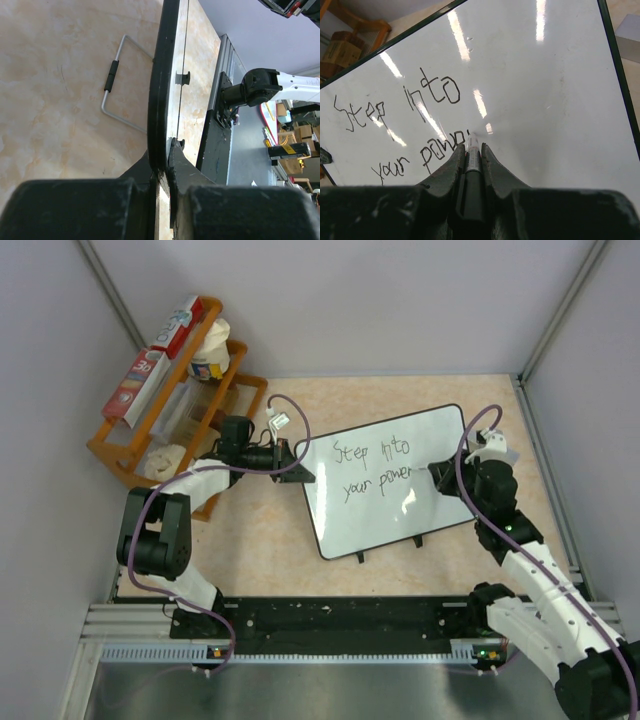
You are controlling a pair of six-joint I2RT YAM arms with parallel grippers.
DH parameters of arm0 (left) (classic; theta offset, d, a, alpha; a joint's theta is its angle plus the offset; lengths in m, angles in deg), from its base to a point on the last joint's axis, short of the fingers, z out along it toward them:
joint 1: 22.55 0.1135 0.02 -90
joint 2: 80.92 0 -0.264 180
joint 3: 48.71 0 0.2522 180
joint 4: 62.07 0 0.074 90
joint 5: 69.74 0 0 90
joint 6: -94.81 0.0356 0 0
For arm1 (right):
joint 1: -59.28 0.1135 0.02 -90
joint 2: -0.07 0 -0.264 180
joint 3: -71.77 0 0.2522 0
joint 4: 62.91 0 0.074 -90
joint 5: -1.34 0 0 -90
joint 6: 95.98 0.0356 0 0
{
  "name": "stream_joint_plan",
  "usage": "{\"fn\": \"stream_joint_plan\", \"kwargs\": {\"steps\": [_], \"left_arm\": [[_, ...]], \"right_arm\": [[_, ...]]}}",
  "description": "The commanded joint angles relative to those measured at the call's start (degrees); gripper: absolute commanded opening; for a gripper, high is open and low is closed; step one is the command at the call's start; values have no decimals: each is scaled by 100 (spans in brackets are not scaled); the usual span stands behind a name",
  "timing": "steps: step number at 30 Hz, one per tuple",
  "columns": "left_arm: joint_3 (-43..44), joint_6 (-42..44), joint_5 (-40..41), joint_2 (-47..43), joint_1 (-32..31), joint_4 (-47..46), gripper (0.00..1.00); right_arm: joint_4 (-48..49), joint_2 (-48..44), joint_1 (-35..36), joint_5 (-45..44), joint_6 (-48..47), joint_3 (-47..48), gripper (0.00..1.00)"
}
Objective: Write a sentence on the whiteboard
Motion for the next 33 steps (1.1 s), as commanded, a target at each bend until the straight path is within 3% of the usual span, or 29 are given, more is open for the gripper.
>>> {"fn": "stream_joint_plan", "kwargs": {"steps": [1, 33], "left_arm": [[-192, 1377, 959, 198, -267, 219, 0], [-192, 1377, 959, 180, -267, 210, 0]], "right_arm": [[131, 25, -74, -235, -31, 282, 0], [-27, -98, -83, -226, -75, 89, 0]]}}
